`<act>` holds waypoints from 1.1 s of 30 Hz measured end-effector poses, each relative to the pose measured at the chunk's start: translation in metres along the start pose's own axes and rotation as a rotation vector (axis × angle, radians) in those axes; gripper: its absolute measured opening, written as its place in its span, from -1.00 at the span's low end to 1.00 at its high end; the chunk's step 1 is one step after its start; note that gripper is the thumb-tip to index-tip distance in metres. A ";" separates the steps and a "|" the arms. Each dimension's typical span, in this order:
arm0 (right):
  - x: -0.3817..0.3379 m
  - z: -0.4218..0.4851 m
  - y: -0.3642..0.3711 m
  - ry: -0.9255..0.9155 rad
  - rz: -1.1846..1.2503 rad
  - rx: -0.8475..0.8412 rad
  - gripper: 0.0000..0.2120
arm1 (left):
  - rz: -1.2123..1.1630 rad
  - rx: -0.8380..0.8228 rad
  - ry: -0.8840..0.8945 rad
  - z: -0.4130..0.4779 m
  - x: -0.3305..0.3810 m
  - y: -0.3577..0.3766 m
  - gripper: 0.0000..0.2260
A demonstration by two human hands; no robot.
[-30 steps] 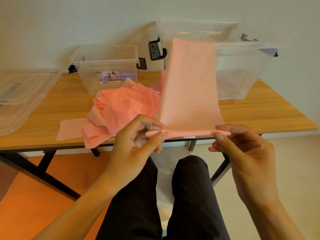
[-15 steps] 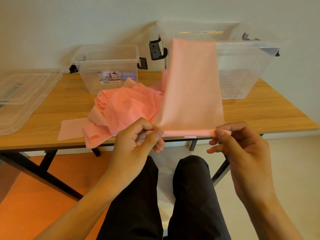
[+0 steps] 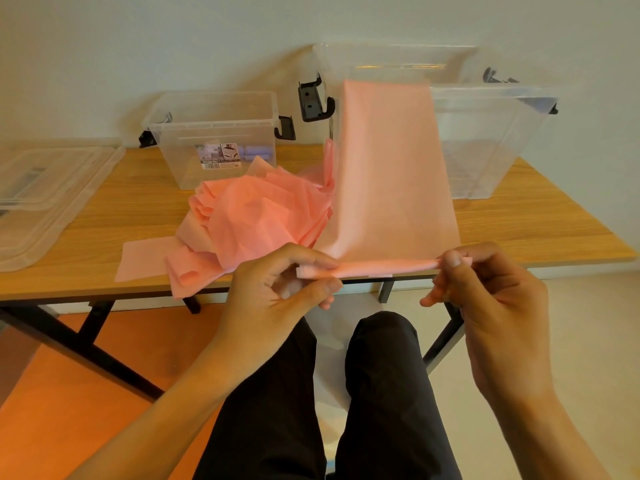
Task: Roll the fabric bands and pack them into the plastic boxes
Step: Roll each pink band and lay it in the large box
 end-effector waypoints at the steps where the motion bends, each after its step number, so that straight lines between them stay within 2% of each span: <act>1: 0.000 0.000 0.001 -0.003 -0.002 -0.005 -0.72 | -0.008 0.009 -0.005 0.000 -0.001 0.000 -0.87; 5: 0.002 0.000 0.003 0.016 0.032 -0.005 -0.80 | -0.001 0.036 0.043 0.000 0.001 -0.001 -0.86; 15: -0.001 0.004 0.000 0.007 0.060 0.018 -0.81 | 0.015 0.030 0.091 0.002 0.008 0.001 -0.89; 21: 0.001 0.005 0.000 0.075 0.143 -0.015 -0.77 | -0.047 0.050 0.018 0.001 0.001 -0.003 -0.83; 28: -0.004 0.002 0.004 0.058 0.084 -0.063 -0.88 | 0.054 0.094 0.036 0.005 0.001 -0.006 -0.95; 33: -0.001 0.004 0.008 0.085 0.079 -0.050 -0.82 | 0.060 0.072 0.006 0.007 0.003 -0.001 -0.93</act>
Point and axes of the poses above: each hand's wrist, its own z-axis towards the middle knuckle, its own y-axis out of the palm, x = y × z, the point moved 10 cm from there along z, towards the middle knuckle, and after that the axes turned 10 degrees about x, right-handed, at the moved point
